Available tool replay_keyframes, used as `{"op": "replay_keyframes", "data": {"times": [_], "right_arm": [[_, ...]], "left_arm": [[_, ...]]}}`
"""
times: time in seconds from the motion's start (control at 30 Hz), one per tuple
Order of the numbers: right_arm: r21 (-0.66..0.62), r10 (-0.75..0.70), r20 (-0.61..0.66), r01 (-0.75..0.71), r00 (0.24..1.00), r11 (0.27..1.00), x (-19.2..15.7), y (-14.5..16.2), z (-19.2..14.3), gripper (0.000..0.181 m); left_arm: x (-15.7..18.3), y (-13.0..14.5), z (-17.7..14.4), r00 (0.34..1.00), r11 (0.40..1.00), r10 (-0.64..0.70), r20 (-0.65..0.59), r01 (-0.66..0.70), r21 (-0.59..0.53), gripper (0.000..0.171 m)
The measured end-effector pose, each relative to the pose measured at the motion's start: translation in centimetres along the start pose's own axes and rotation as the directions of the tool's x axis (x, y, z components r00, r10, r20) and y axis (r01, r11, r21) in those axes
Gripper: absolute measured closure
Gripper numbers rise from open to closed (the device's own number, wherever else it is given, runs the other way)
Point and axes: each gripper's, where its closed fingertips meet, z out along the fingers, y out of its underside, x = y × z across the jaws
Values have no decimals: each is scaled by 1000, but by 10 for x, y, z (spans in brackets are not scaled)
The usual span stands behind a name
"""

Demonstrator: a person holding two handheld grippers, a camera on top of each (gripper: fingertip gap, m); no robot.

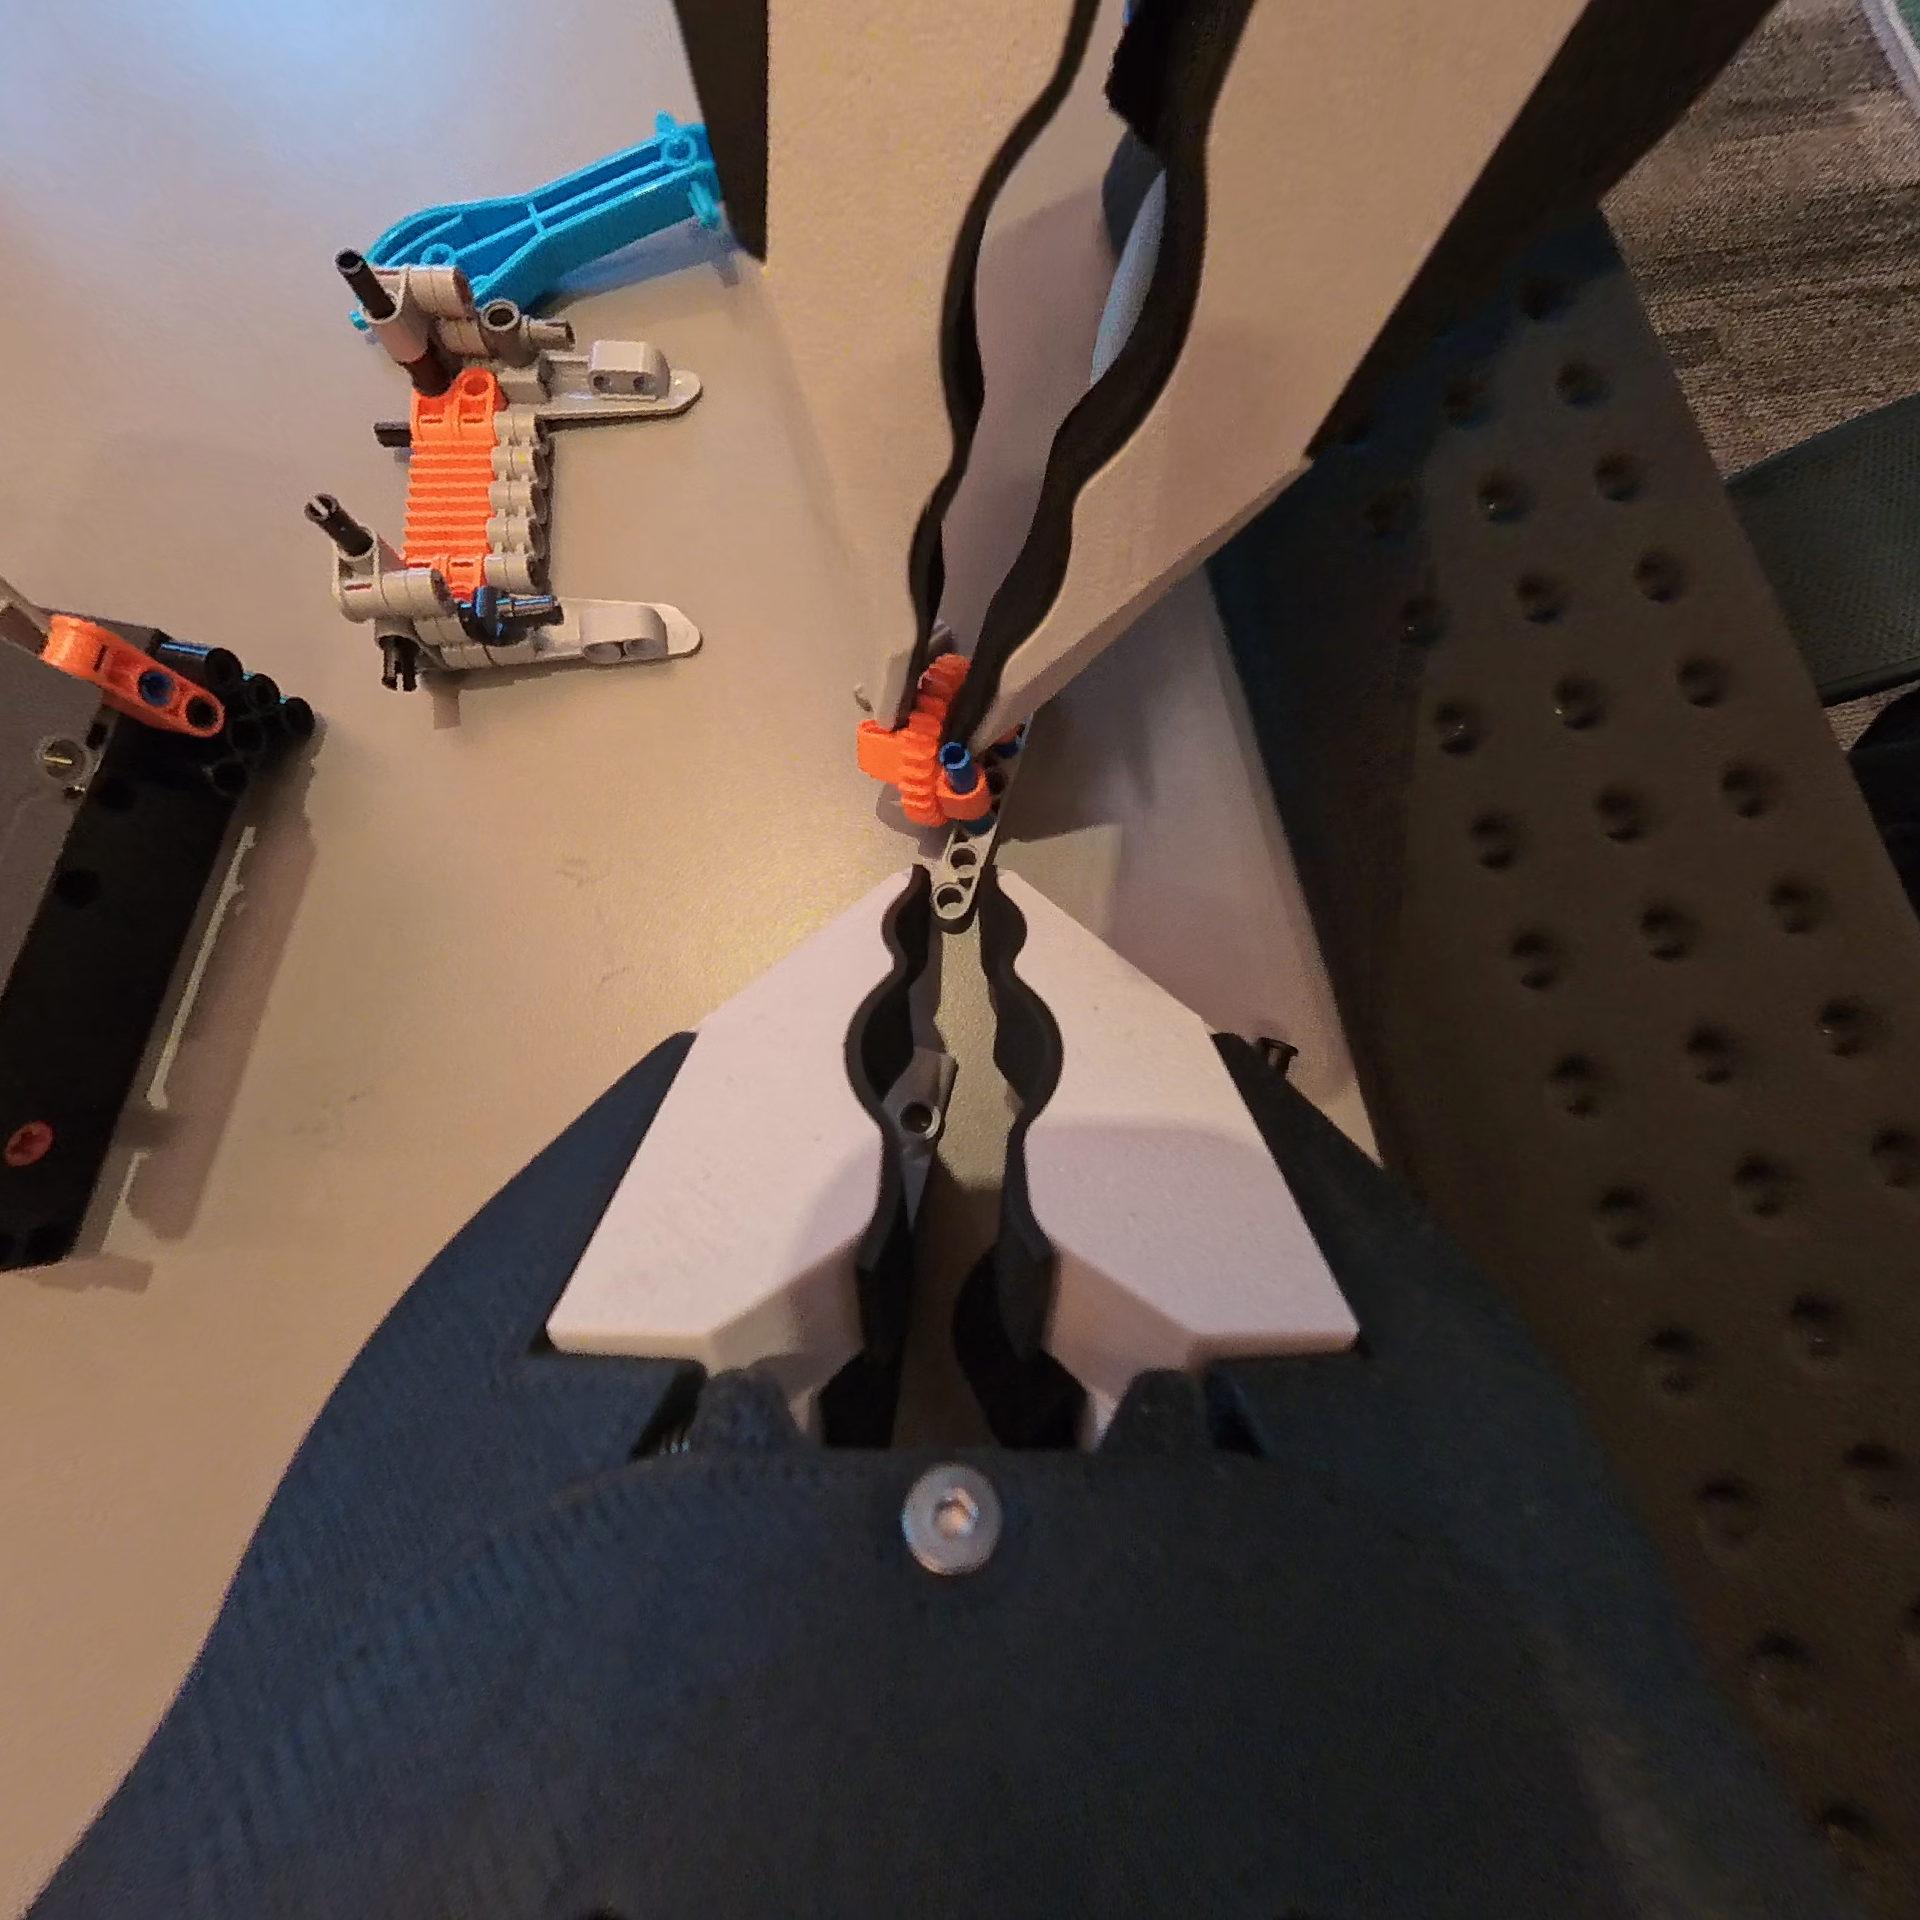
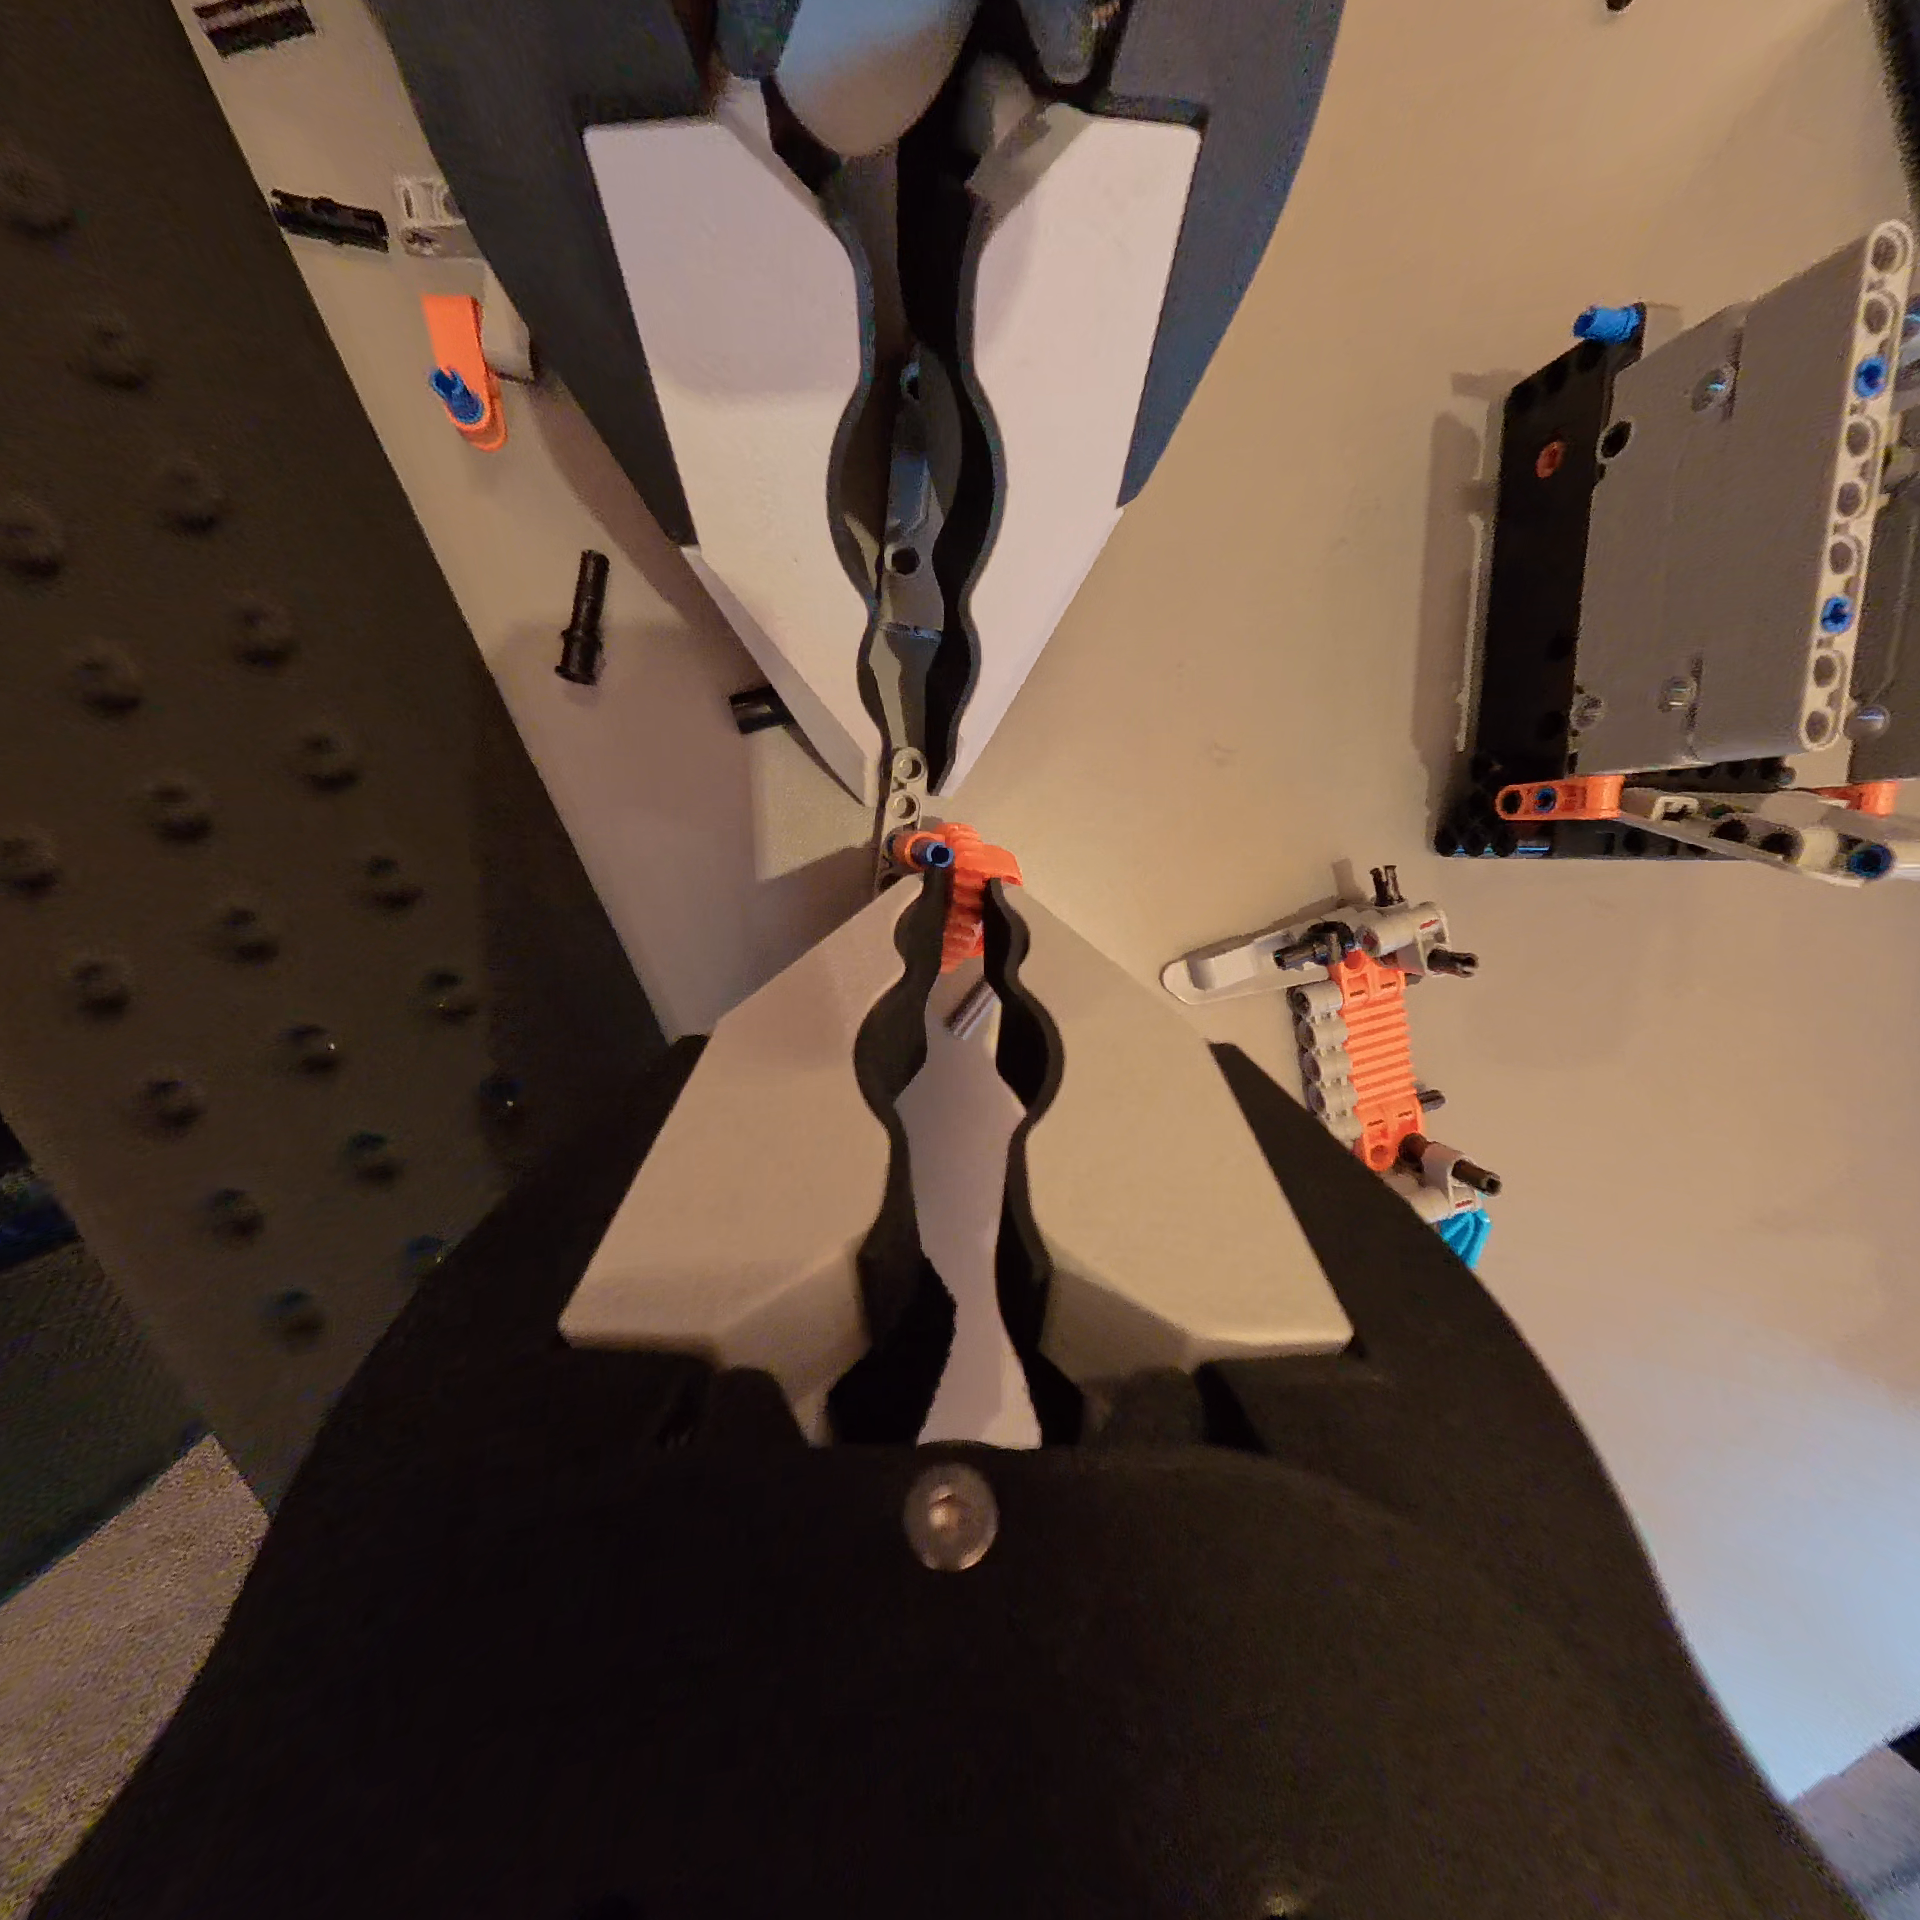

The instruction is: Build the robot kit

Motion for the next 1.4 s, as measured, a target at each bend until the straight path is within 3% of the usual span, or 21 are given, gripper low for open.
{"op": "replay_keyframes", "data": {"times": [0.23, 0.4, 0.8, 1.17, 1.4], "right_arm": [[39, 83, 37, -84, 996, 996, 0, -4, -1, 173], [76, 143, 113, -152, 983, 985, -3, -5, -2, 157], [74, 112, 49, -115, 993, 991, -1, -3, 2, 166], [-25, -74, -116, 72, 990, 997, -3, -2, 3, 167], [75, -16, -171, 29, 985, 997, -4, -2, 3, 166]], "left_arm": [[1, 0, 0, 1000, 1000, 21, 10, -21, -7, 167], [1, 0, 0, 1000, 1000, 14, 0, -14, 0, 166], [2, -2, 1, 1000, 1000, 14, -6, -14, 2, 166], [2, -2, 2, 1000, 1000, -4, -9, 4, 2, 166], [2, -2, 2, 1000, 1000, -5, -10, 5, 1, 166]]}}
